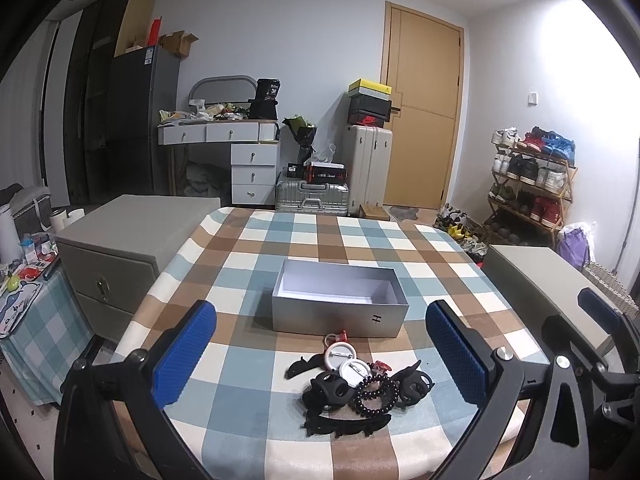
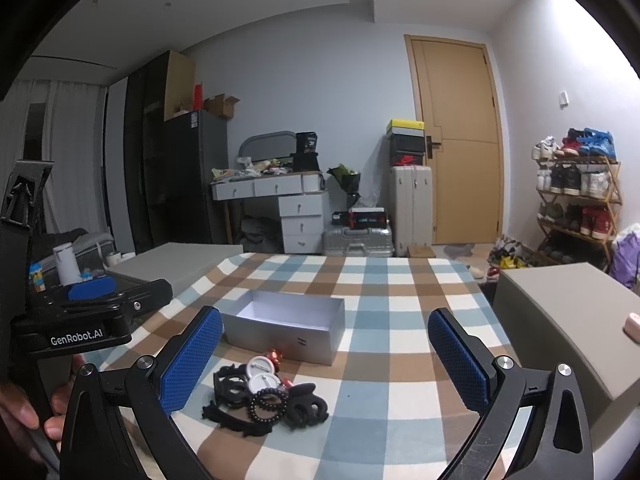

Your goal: Organize jewelry

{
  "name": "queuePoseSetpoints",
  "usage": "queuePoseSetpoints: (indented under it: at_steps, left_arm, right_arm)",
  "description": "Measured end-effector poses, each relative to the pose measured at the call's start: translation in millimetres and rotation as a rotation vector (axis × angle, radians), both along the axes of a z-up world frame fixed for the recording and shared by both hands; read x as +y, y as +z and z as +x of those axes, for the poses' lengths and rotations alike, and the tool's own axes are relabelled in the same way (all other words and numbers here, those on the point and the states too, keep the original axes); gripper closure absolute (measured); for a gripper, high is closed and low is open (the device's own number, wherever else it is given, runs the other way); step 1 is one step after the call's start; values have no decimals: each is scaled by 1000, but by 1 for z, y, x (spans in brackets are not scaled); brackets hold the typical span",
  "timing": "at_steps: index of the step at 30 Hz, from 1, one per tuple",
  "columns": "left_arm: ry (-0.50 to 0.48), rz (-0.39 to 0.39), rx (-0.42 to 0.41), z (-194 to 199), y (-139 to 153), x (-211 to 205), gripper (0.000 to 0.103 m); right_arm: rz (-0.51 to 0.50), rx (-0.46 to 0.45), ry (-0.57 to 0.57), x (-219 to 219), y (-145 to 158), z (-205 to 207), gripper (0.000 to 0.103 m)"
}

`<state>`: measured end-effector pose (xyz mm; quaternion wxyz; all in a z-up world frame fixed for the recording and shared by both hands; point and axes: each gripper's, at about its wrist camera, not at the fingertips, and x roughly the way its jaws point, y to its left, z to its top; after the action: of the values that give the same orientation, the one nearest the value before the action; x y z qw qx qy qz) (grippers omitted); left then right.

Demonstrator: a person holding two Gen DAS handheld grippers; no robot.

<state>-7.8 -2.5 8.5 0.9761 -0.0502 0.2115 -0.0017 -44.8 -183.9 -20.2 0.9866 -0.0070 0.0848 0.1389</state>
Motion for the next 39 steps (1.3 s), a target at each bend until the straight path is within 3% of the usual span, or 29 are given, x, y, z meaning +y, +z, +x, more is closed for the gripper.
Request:
queuePoseSetpoints:
  at_steps: [39]
  left_arm:
    - [-19,30,29,1,-9,-2,1]
  right_arm:
    - [-5,29,-28,-2,0,0,0]
